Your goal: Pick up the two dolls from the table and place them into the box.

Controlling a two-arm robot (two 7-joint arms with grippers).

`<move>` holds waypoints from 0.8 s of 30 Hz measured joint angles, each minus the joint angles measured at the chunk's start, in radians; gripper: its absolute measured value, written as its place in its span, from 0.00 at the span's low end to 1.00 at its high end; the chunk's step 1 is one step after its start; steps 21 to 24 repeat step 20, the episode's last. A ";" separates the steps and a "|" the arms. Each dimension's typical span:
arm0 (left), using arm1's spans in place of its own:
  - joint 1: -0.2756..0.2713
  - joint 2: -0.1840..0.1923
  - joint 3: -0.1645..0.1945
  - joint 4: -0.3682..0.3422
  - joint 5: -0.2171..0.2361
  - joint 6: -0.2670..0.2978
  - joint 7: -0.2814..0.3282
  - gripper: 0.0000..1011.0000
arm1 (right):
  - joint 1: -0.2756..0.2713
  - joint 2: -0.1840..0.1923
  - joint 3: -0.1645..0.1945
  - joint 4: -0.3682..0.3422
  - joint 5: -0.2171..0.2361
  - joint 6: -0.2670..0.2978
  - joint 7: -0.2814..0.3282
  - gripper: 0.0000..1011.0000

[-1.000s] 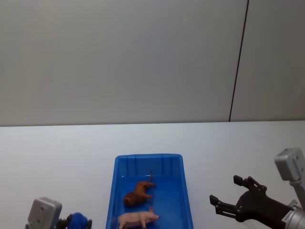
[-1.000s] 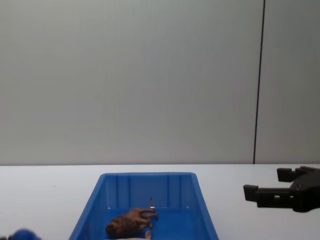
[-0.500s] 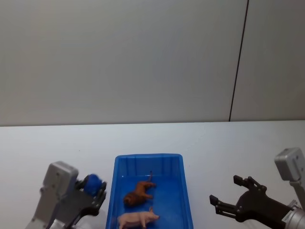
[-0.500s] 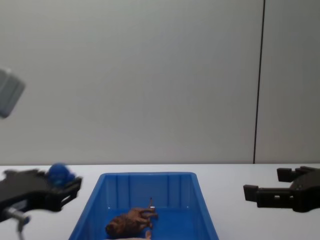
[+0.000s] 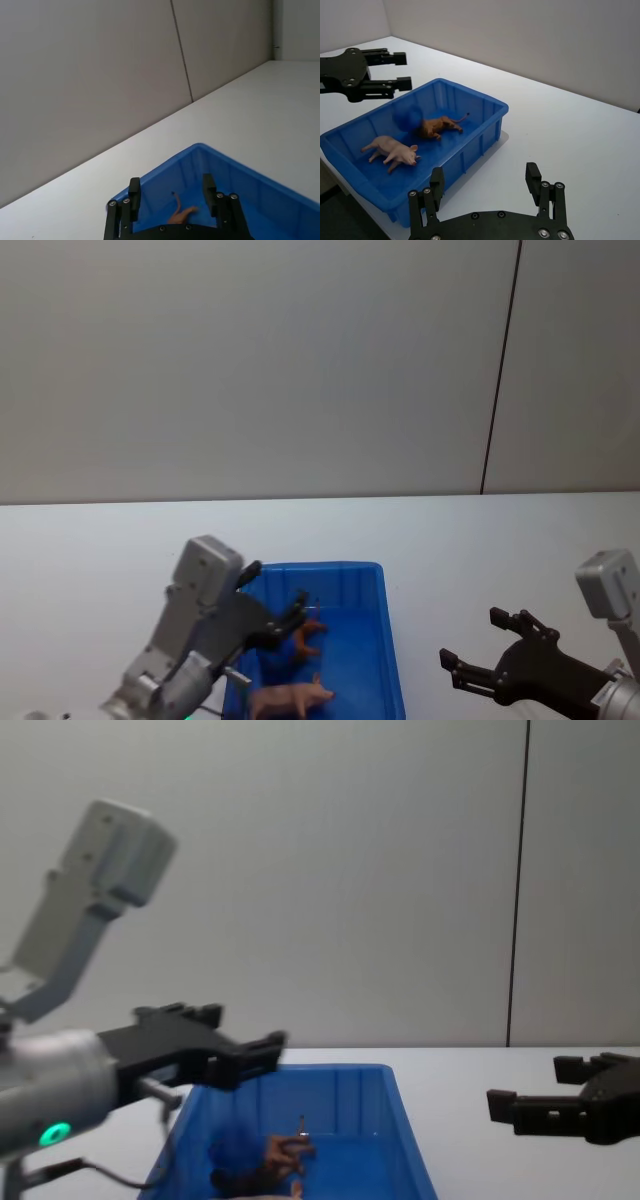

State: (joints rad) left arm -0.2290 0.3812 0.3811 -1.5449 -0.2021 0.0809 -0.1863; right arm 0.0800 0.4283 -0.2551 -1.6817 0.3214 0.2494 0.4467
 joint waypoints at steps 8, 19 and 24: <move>-0.044 -0.048 0.024 0.043 0.025 -0.025 -0.059 0.93 | 0.000 0.000 0.000 0.000 0.000 0.000 0.000 0.99; -0.053 -0.059 0.028 0.049 0.027 -0.057 -0.086 0.99 | 0.000 0.000 0.000 0.000 0.000 0.000 0.000 0.99; -0.053 -0.059 0.028 0.049 0.027 -0.059 -0.087 0.99 | 0.000 0.000 0.000 0.000 0.000 0.000 0.000 0.99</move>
